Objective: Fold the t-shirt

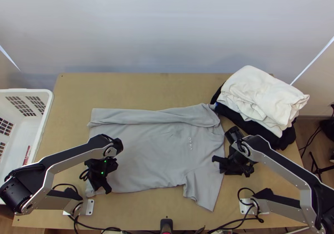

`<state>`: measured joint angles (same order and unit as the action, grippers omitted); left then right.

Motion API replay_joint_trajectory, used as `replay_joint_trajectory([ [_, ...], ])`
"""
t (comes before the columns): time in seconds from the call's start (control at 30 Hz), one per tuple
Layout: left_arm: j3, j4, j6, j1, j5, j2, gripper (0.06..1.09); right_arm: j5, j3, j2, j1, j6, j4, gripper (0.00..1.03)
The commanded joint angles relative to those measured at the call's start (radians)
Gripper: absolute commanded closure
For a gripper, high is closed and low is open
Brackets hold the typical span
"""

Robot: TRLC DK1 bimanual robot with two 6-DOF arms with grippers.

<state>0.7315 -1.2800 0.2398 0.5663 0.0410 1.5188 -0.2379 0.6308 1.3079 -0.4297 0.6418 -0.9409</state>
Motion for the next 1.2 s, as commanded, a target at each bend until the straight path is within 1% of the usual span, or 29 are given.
replay_joint_trajectory([
  [0.0,0.000,-0.001,0.001,-0.002,0.000,0.000,1.05,0.022,-0.034,-0.016,-0.035,0.001,0.031,0.72],
  [0.03,0.000,-0.001,0.001,0.000,0.000,0.000,1.05,0.022,-0.037,-0.018,-0.052,0.004,0.031,0.73],
  [0.07,0.000,-0.001,0.000,-0.002,0.000,0.000,1.05,0.026,-0.040,-0.022,-0.069,0.009,0.031,0.77],
  [0.2,0.006,-0.015,0.003,-0.006,-0.001,-0.003,1.05,0.103,-0.065,-0.070,-0.159,0.038,0.047,0.99],
  [0.27,0.008,-0.018,0.006,-0.017,-0.001,-0.008,1.05,0.114,-0.071,-0.088,-0.184,0.047,0.048,0.99],
  [0.43,0.028,-0.001,0.009,-0.092,0.002,-0.026,1.05,0.114,-0.074,-0.118,-0.188,0.039,0.039,0.99],
  [0.6,0.054,0.008,0.009,-0.154,0.048,-0.068,1.05,0.114,-0.071,-0.125,-0.181,0.042,0.036,0.99],
  [0.9,0.048,0.008,0.016,-0.224,0.049,-0.128,1.05,0.149,-0.060,-0.173,-0.172,0.038,0.025,0.99],
  [1.07,0.054,0.007,0.027,-0.261,0.049,-0.146,1.05,0.158,-0.049,-0.200,-0.172,0.036,0.001,0.99],
  [1.17,0.055,0.001,0.038,-0.278,0.049,-0.163,1.05,0.180,-0.051,-0.216,-0.169,0.032,-0.019,0.99],
])
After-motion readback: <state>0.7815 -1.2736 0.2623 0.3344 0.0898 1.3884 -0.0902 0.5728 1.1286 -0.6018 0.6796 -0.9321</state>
